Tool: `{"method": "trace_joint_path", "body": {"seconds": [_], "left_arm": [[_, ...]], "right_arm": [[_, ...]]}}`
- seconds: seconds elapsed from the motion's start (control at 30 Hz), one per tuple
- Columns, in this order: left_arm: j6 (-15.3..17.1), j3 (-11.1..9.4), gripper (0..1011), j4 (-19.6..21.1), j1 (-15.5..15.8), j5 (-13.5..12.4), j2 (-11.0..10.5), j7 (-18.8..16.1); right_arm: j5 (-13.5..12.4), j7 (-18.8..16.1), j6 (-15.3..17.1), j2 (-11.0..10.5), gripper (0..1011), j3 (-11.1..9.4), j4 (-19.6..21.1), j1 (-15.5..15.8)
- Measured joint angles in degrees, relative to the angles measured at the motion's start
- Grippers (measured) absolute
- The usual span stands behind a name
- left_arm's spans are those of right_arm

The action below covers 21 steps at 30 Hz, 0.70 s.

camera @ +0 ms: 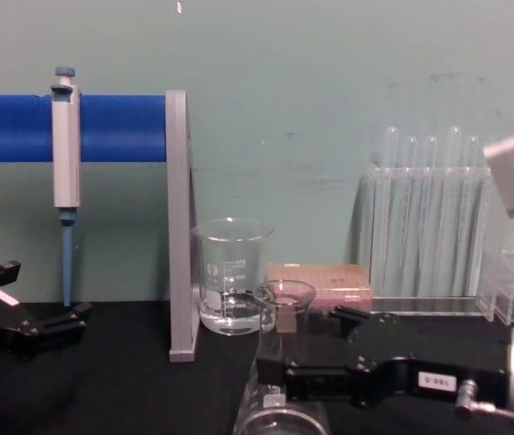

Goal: Grasp the erlenmeyer flask with one hand, shake it three times, then place it back.

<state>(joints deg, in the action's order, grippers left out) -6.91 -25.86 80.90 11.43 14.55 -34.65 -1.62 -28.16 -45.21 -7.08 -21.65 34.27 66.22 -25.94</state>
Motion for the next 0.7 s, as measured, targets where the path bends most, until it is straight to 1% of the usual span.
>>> {"method": "trace_joint_path", "body": {"seconds": [0.13,0.23,0.33,0.37,0.43,0.47,0.6,0.67,0.7], "left_arm": [[0.0,0.0,1001,0.0,0.0,0.0,0.0,0.0],[0.0,0.0,1001,0.0,0.0,0.0,0.0,0.0],[0.0,0.0,1001,0.0,0.0,0.0,0.0,0.0],[0.0,0.0,1001,0.0,0.0,0.0,0.0,0.0],[0.0,0.0,1001,0.0,0.0,0.0,0.0,0.0],[0.0,0.0,1001,0.0,0.0,0.0,0.0,0.0],[0.0,0.0,1001,0.0,0.0,0.0,0.0,0.0],[0.0,0.0,1001,0.0,0.0,0.0,0.0,0.0],[0.0,0.0,1001,0.0,0.0,0.0,0.0,0.0]], "right_arm": [[0.01,0.55,1.07,-1.12,1003,-0.04,1.79,0.81],[-0.15,1.34,2.72,-2.87,1003,-0.29,4.79,2.03],[-0.45,1.82,3.84,-4.03,1003,-0.54,6.65,2.86],[-0.77,2.17,4.7,-4.87,1003,-0.77,8.02,3.52],[-1.13,2.58,5.55,-5.72,1003,-1.04,9.34,4.21],[-1.53,3.07,6.4,-6.59,1003,-1.34,10.69,4.86],[-2.35,4.5,7.76,-8.12,1003,-2.29,12.92,6.23],[-2.77,5.9,8.09,-8.91,1003,-3.23,14.11,7.02],[-2.82,7.15,7.82,-9.32,1003,-3.99,14.84,7.57]]}}
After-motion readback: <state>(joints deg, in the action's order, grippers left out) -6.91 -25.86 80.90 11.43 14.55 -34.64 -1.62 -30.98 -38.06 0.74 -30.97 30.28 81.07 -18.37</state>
